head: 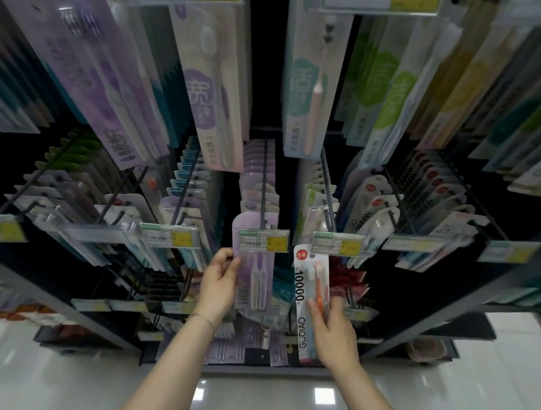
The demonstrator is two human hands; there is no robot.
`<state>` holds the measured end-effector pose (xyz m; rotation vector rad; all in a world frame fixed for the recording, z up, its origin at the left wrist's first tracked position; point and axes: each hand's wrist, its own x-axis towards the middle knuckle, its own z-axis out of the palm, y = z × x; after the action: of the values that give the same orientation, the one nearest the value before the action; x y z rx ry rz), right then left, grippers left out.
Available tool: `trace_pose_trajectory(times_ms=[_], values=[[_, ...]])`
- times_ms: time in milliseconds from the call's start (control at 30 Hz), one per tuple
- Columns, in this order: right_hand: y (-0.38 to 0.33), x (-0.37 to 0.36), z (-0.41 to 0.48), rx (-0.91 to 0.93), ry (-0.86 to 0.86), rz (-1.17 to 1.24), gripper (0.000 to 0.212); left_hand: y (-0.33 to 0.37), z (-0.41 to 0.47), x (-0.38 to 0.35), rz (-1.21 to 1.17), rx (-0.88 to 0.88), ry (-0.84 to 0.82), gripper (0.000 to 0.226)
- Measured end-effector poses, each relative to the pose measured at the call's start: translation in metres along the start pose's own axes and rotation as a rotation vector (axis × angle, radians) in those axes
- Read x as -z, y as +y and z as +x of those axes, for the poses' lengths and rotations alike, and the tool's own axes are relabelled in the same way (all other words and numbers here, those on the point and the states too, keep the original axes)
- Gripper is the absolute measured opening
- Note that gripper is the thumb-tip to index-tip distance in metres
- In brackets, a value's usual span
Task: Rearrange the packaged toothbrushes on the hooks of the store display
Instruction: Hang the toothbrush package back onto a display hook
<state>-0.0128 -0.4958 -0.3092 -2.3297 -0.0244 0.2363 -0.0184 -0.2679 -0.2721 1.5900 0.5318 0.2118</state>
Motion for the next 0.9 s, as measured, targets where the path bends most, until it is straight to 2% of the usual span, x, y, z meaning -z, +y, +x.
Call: trace_pose_trajectory(times_ms=[400,600,667,900], values=[[-0.009,0.013,0.006,-0.064,0.078,0.125,0.042,-0.01,-0.002,-0.007,0.023,0.006,-0.013,0.025],[-0.011,0.019,0.003,-0.081,0.128,0.138,0.039,-0.014,-0.002,-0.011,0.058,-0.005,-0.053,0.014],[-0.009,0.02,0.001,-0.088,0.15,0.124,0.039,-0.013,-0.001,-0.012,0.112,-0.023,-0.037,0.009],[0.005,0.035,0.002,-0.114,0.179,0.103,0.036,-0.015,0.013,-0.016,0.18,-0.007,0.066,0.022]])
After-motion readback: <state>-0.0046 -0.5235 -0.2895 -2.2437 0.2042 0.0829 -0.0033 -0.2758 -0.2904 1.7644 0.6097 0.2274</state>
